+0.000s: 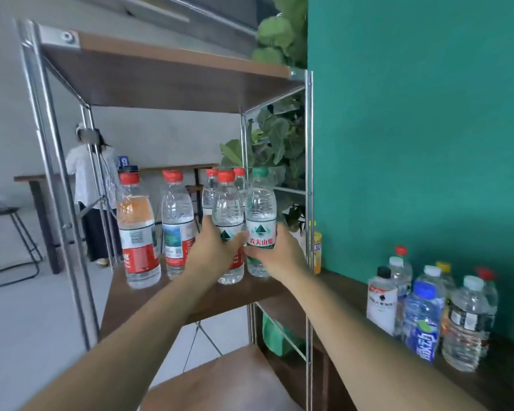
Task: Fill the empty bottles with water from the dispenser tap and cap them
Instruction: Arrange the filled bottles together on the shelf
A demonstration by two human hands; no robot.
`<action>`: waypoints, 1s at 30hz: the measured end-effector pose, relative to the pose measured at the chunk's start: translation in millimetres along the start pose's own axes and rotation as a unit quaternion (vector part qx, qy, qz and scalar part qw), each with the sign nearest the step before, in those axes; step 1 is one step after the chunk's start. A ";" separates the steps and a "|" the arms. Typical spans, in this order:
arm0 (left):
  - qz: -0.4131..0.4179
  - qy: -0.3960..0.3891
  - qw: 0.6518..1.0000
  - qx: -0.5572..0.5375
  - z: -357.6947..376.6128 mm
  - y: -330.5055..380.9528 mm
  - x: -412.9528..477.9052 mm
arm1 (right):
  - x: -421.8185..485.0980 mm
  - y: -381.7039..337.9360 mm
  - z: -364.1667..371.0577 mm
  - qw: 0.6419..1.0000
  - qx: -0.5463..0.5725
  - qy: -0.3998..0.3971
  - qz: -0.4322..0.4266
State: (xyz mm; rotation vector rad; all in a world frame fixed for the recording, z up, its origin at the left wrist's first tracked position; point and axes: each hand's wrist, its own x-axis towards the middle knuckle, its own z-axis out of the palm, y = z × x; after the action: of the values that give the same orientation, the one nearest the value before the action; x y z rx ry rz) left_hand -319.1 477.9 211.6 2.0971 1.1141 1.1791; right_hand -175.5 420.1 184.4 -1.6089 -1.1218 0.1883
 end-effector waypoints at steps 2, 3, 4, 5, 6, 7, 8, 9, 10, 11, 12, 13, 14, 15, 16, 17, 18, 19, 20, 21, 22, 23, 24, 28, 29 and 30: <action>-0.006 0.002 1.000 0.001 2.6 -5.7 8.7 | 7.1 5.8 7.6 1.000 0.012 -0.010 -0.001; -0.006 0.002 1.000 0.006 4.0 -9.4 12.7 | 9.5 8.9 11.3 1.000 0.018 -0.008 -0.005; -0.006 0.001 1.000 0.015 6.7 -14.7 16.1 | 11.1 11.9 14.6 1.000 0.021 -0.003 -0.010; -0.008 0.001 1.000 0.027 9.9 -19.3 17.1 | 13.0 15.6 18.5 1.000 0.020 -0.001 -0.012; -0.016 0.002 0.999 0.041 13.7 -23.1 17.1 | 14.8 19.1 22.1 1.000 0.016 -0.006 -0.008; -0.029 0.003 0.998 0.055 17.7 -27.6 18.0 | 17.3 21.3 25.9 1.000 0.012 -0.015 -0.004; -0.042 0.004 0.997 0.062 21.6 -29.8 18.1 | 19.5 22.3 27.7 1.000 0.006 -0.023 0.003; -0.053 0.006 0.996 0.064 25.0 -31.7 18.4 | 22.7 23.0 29.4 0.999 -0.001 -0.031 0.008; -0.062 0.008 0.996 0.065 28.3 -33.0 19.6 | 26.1 23.4 30.5 0.999 -0.009 -0.038 0.014; -0.067 0.011 0.995 0.068 31.0 -33.8 21.3 | 29.6 24.4 31.5 0.999 -0.014 -0.042 0.018; -0.070 0.015 0.995 0.069 33.2 -34.6 22.9 | 32.6 25.5 32.2 0.999 -0.020 -0.044 0.022; -0.070 0.018 0.995 0.071 35.4 -35.4 23.9 | 34.9 26.6 33.2 0.998 -0.025 -0.044 0.024; -0.068 0.021 0.995 0.072 37.5 -36.8 25.0 | 36.6 27.8 34.3 0.998 -0.030 -0.045 0.026; -0.065 0.023 0.995 0.073 39.2 -37.6 25.6 | 38.2 29.4 36.1 0.998 -0.034 -0.045 0.027; -0.065 0.024 0.995 0.074 40.1 -37.8 25.9 | 38.7 29.5 37.0 0.998 -0.039 -0.045 0.029; -0.066 0.024 0.995 0.075 40.6 -38.0 26.7 | 39.4 29.2 38.2 0.998 -0.044 -0.044 0.028; -0.066 0.022 0.995 0.076 40.6 -38.1 27.2 | 39.5 28.3 39.5 0.998 -0.049 -0.043 0.027; -0.066 0.019 0.995 0.078 39.9 -37.9 27.8 | 38.9 27.7 41.0 0.998 -0.053 -0.039 0.023; -0.068 0.013 0.995 0.077 38.5 -37.5 27.1 | 36.5 27.1 41.9 0.998 -0.057 -0.033 0.017; -0.074 0.004 0.995 0.073 36.5 -36.4 24.6 | 32.1 26.2 41.5 0.998 -0.062 -0.022 0.006; -0.080 -0.007 0.994 0.076 34.5 -35.4 20.2 | 25.5 24.7 39.0 0.997 -0.071 -0.009 -0.011; -0.076 -0.014 0.993 0.092 32.5 -34.4 12.9 | 16.4 23.4 34.9 0.996 -0.081 0.003 -0.034; -0.056 -0.013 0.992 0.116 30.9 -33.3 3.6 | 5.5 22.1 28.8 0.994 -0.088 0.013 -0.059; 0.147 0.044 0.982 0.110 38.9 -22.0 -42.4 | -43.8 30.3 -8.8 0.989 -0.090 0.049 -0.109; 0.199 0.042 0.975 0.093 47.3 -16.8 -53.5 | -55.1 36.1 -19.8 0.986 -0.097 0.065 -0.117; 0.241 0.031 0.967 0.076 57.7 -11.5 -63.0 | -64.8 42.6 -30.3 0.984 -0.102 0.081 -0.121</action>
State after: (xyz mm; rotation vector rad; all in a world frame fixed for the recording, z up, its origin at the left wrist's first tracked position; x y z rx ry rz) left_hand -292.9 430.4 144.7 2.5597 0.7558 1.4193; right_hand -167.4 354.7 133.6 -1.6169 -1.2287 -0.2205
